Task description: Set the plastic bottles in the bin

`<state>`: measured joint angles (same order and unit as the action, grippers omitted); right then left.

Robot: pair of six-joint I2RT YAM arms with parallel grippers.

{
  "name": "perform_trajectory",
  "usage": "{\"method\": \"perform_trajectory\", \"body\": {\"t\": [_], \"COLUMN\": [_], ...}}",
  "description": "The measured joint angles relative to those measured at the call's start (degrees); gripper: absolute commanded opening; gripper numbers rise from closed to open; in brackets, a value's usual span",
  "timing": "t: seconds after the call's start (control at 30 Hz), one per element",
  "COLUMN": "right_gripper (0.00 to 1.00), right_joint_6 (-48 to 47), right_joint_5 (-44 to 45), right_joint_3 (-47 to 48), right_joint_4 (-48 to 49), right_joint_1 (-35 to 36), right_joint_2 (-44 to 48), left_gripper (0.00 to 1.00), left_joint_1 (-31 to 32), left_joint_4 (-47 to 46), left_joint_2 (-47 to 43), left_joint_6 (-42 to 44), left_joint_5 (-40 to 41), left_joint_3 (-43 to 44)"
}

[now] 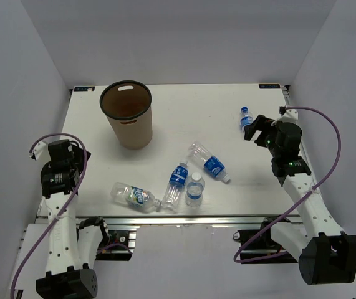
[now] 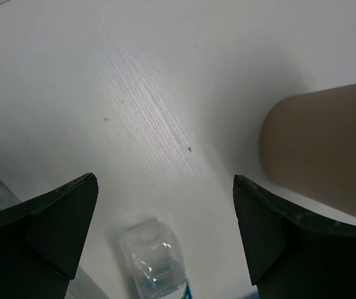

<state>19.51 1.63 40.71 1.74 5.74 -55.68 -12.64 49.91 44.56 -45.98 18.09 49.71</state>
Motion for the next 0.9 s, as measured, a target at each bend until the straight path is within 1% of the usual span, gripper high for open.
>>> {"method": "perform_trajectory", "body": {"t": [0.13, 0.27, 0.4, 0.53, 0.6, 0.77, 0.9], "right_gripper": [0.89, 0.89, 0.89, 0.89, 0.89, 0.89, 0.89], "right_joint_6": [0.1, 0.0, -0.2, -0.2, -0.2, -0.2, -0.2], "right_joint_5": [0.2, 0.1, -0.1, -0.3, -0.2, 0.4, 0.6], "right_joint_3": [0.0, -0.6, -1.3, -1.6, -1.7, -1.7, -1.9], "right_joint_4": [0.0, 0.1, 0.1, 0.2, 0.2, 0.2, 0.2], "right_joint_1": [0.0, 0.0, 0.0, 0.0, 0.0, 0.0, 0.0], "right_joint_2": [0.0, 0.0, 0.0, 0.0, -0.2, -0.6, -0.9], "left_gripper": [0.98, 0.98, 0.98, 0.98, 0.98, 0.98, 0.98], "left_joint_1": [0.0, 0.0, 0.0, 0.0, 0.0, 0.0, 0.0], "left_joint_4": [3.9, 6.8, 8.4, 8.9, 9.7, 11.5, 9.7], "left_joint_2": [-1.2, -2.6, -4.1, -5.3, -5.1, -6.3, -6.8], "left_joint_6": [1.5, 3.2, 4.3, 5.1, 5.3, 5.2, 4.6], "left_joint_5": [-1.9, -6.5, -15.5, -25.1, -27.7, -29.0, -30.3], "left_joint_3": [0.0, -0.1, -2.1, -8.6, -10.9, -12.9, -15.4]}}
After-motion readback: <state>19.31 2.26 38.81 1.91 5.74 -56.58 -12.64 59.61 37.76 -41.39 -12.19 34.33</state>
